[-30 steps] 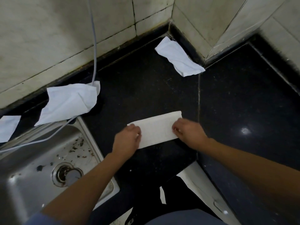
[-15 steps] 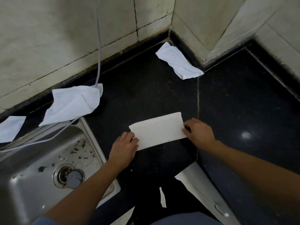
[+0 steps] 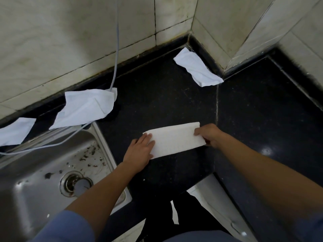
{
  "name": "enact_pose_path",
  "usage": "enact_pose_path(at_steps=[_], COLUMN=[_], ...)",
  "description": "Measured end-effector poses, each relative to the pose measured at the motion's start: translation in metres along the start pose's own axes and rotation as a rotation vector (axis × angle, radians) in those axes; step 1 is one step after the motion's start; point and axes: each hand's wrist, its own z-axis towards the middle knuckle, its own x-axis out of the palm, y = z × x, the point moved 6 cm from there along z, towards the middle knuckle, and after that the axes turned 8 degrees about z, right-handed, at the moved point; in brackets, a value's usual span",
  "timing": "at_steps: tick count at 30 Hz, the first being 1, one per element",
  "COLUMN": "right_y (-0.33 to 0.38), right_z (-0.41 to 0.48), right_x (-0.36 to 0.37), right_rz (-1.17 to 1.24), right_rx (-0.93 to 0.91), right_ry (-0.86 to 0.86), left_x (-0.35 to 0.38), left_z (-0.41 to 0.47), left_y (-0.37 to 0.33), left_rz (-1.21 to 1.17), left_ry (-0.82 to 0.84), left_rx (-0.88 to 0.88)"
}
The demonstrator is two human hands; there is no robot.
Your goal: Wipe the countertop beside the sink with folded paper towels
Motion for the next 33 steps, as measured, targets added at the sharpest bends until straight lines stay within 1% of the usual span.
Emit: enact_pose_path(at_steps=[1, 2, 3, 6, 8, 12, 15, 18, 23, 24, 25, 28, 29, 30, 31, 32, 33], right_y=[0.000, 0.003, 0.009, 0.035, 0.043, 0.032, 0.022, 0.014, 0.004, 0.005, 0.009, 0.019, 0.013, 0.004, -0.004, -0.011, -0.013], right_z=[-0.003, -0.006, -0.010, -0.029, -0.043, -0.054, -0.050, -0.044, -0.040, -0.041, -0.046, -0.058, -0.054, -0.046, -0.037, -0.028, -0.024], right_x=[0.001, 0.001, 0.000, 0.005, 0.032, 0.106, 0.143, 0.160, 0.172, 0.168, 0.161, 0.136, 0.130, 0.125, 0.120, 0.114, 0.110], right_rz=[0.020, 0.025, -0.004, -0.216, -0.306, -0.514, -0.615, -0.665, -0.708, -0.703, -0.727, -0.950, -1.068, -1.212, -1.330, -1.419, -1.460], right_rx=[0.013, -0.014, -0.090, -0.427, -0.536, -0.560, -0.558, -0.547, -0.540, -0.570, -0.657, -1.187, -1.249, -1.203, -1.115, -1.021, -0.986], right_ry=[0.035, 0.058, 0.053, -0.037, 0.017, 0.134, 0.121, 0.076, 0.119, 0.127, 0.107, -0.042, -0.033, 0.015, 0.063, 0.104, 0.116], left_x=[-0.001, -0.002, -0.003, -0.005, -0.005, 0.001, 0.005, 0.011, 0.016, 0.013, 0.009, -0.010, -0.014, -0.015, -0.013, -0.010, -0.006], left_z=[0.000, -0.001, -0.003, -0.015, -0.027, -0.045, -0.057, -0.068, -0.072, -0.069, -0.065, -0.045, -0.036, -0.027, -0.019, -0.013, -0.009], left_y=[0.000, 0.001, 0.003, 0.014, 0.027, 0.050, 0.060, 0.068, 0.068, 0.066, 0.061, 0.034, 0.021, 0.009, 0.001, -0.002, -0.003], left_rz=[-0.003, -0.013, -0.030, -0.114, -0.157, -0.206, -0.225, -0.238, -0.264, -0.278, -0.287, -0.277, -0.247, -0.195, -0.134, -0.076, -0.030], left_ry=[0.001, 0.001, -0.008, -0.084, -0.128, -0.149, -0.165, -0.152, -0.147, -0.161, -0.179, -0.242, -0.233, -0.189, -0.126, -0.062, -0.013], left_rx=[0.004, 0.005, 0.001, -0.047, -0.118, -0.246, -0.296, -0.316, -0.343, -0.341, -0.325, -0.193, -0.126, -0.070, -0.034, -0.015, -0.009])
